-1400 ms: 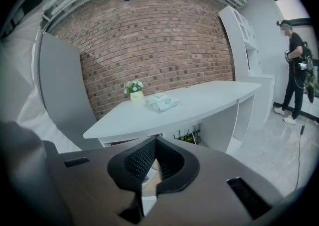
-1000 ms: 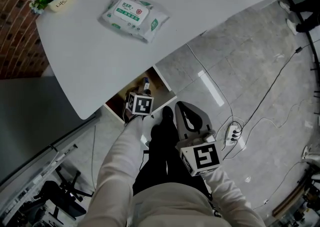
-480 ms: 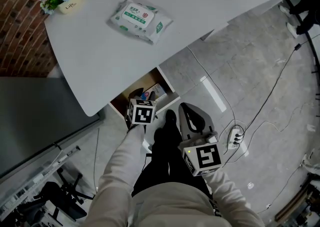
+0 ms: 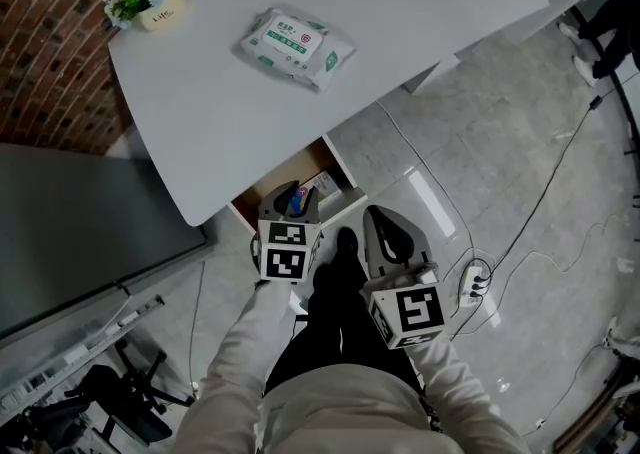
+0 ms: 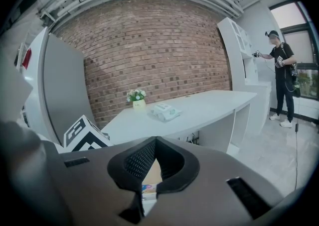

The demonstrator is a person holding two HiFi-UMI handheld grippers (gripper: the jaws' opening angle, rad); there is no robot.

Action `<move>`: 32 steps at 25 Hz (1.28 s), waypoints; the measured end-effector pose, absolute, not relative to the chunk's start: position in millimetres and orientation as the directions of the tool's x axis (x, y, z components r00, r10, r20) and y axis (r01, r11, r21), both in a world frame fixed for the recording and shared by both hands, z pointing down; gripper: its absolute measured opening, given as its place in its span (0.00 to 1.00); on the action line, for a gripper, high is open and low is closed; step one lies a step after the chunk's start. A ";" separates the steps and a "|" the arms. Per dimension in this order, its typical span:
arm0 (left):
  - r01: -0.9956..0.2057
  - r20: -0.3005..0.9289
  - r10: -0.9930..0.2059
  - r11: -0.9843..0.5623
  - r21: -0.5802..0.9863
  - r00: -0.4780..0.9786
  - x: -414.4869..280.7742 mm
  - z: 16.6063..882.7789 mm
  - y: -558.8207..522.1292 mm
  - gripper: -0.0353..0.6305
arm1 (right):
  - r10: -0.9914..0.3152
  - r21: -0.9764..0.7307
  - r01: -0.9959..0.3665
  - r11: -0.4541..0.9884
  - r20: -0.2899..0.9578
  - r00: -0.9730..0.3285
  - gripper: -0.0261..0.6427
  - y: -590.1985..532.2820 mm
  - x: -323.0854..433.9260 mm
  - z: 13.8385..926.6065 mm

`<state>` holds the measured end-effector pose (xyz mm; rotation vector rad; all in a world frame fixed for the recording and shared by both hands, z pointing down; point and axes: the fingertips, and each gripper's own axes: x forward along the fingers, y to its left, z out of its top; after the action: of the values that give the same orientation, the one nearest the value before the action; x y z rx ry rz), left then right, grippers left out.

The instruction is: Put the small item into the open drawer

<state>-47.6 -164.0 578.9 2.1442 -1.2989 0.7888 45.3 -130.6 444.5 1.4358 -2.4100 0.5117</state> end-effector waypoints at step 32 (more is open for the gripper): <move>-0.936 0.426 -0.839 -0.349 0.053 0.337 -114.7 414.0 -94.0 0.09 | -0.822 -0.087 -0.882 0.462 0.332 -0.463 0.08 -81.3 20.4 395.3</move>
<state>-114.7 -94.0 414.0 2.3162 -1.5881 0.4743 20.4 -81.3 395.3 1.4693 -2.4697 0.3616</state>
